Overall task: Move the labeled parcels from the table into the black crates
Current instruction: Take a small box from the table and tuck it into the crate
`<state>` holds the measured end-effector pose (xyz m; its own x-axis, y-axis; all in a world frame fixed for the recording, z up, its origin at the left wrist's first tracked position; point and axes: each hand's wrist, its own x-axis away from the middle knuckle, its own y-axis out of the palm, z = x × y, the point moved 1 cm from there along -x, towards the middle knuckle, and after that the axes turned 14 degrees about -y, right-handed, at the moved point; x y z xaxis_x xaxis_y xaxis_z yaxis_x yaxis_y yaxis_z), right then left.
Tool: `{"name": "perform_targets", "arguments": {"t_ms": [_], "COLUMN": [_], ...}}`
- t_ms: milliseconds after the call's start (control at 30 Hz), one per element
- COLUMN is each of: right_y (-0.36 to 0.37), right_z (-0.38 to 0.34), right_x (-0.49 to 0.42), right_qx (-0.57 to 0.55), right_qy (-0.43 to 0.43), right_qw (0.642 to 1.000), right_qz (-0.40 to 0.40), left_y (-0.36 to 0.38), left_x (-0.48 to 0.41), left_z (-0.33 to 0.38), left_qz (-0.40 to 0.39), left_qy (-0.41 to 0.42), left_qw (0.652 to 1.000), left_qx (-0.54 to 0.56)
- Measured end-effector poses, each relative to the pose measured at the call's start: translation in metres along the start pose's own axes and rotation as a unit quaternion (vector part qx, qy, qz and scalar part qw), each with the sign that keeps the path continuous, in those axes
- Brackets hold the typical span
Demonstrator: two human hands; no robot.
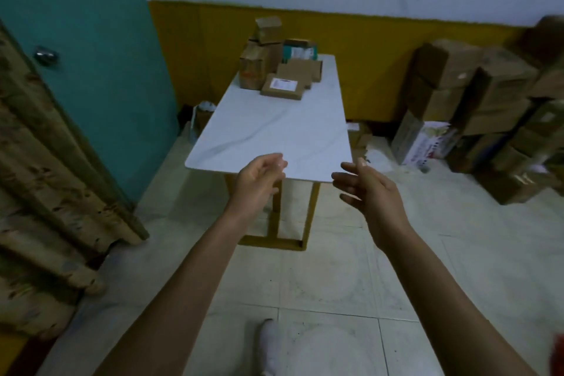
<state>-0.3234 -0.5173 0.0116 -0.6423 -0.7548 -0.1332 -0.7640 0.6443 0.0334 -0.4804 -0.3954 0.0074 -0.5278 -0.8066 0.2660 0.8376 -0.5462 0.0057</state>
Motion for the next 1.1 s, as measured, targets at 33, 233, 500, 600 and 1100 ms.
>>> {"name": "perform_targets", "arguments": {"t_ms": [33,233,500,600,1100], "right_y": [-0.007,-0.050,-0.106,-0.127,-0.265], "right_z": [0.007,0.037,0.061,0.075,0.156], "right_x": [-0.016,-0.122,-0.237,-0.282,-0.554], "right_qx": [-0.024,-0.091,-0.129,-0.163,-0.184], "right_qy": [0.015,0.050,0.063,0.079,0.163], "right_qw": [0.999,0.988,0.976,0.971,0.967], "right_qz": [0.018,0.115,0.166,0.157,-0.068], "left_y": [0.010,0.071,0.141,0.164,0.337], "left_x": [-0.020,-0.151,-0.276,-0.319,-0.506], "left_z": [0.001,0.019,0.041,0.043,0.050], "left_qz": [-0.010,-0.073,-0.111,-0.093,0.082], "left_qy": [-0.004,-0.048,-0.104,-0.115,-0.158], "left_qw": [1.000,0.994,0.985,0.986,0.970], "left_qx": [0.013,0.070,0.077,0.079,0.167]}}
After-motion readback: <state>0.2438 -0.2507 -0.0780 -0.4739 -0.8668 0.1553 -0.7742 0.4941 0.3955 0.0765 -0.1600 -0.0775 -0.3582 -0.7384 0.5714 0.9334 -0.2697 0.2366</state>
